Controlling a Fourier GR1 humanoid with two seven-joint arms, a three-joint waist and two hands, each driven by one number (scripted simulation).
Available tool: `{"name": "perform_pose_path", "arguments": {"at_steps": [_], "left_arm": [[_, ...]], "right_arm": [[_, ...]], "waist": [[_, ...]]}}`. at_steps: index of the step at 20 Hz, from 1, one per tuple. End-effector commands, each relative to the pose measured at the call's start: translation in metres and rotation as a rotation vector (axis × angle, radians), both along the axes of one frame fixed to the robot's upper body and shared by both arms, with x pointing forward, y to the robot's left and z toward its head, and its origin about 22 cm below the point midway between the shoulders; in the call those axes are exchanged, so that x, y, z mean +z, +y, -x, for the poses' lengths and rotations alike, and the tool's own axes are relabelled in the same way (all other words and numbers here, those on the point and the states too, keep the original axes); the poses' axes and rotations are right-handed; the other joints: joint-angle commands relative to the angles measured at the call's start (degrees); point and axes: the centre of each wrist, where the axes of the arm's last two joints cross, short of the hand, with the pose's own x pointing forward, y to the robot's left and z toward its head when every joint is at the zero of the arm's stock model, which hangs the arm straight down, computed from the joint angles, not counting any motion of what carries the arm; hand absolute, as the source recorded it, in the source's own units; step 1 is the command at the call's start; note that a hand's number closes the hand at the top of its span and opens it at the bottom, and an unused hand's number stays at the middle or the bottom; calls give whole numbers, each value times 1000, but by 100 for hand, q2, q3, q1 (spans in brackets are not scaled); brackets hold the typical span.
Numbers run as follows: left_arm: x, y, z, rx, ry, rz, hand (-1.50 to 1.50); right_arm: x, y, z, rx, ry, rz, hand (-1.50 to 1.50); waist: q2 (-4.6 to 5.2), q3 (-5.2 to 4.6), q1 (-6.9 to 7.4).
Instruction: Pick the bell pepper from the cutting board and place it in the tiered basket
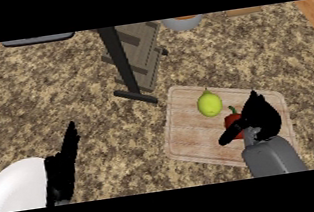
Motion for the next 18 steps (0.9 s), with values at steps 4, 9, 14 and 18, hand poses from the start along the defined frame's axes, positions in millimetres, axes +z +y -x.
{"name": "perform_pose_path", "arguments": {"at_steps": [4, 9, 14, 18], "left_arm": [[2, 6, 2, 4, -1, -8, 0], [-1, -17, -11, -10, 7, -16, 0], [-3, -10, 2, 2, -4, -14, 0], [-2, 9, -1, 15, -7, -3, 0]], "right_arm": [[-5, 9, 8, -152, 110, 26, 150], [-38, 23, 2, -118, 74, 42, 150], [-42, 7, 0, -3, 63, 138, 150], [-30, 8, -6, 144, 32, 186, 150]], "waist": [[-10, 0, -19], [11, 3, 14], [0, 2, -6], [-2, 0, -15]]}}
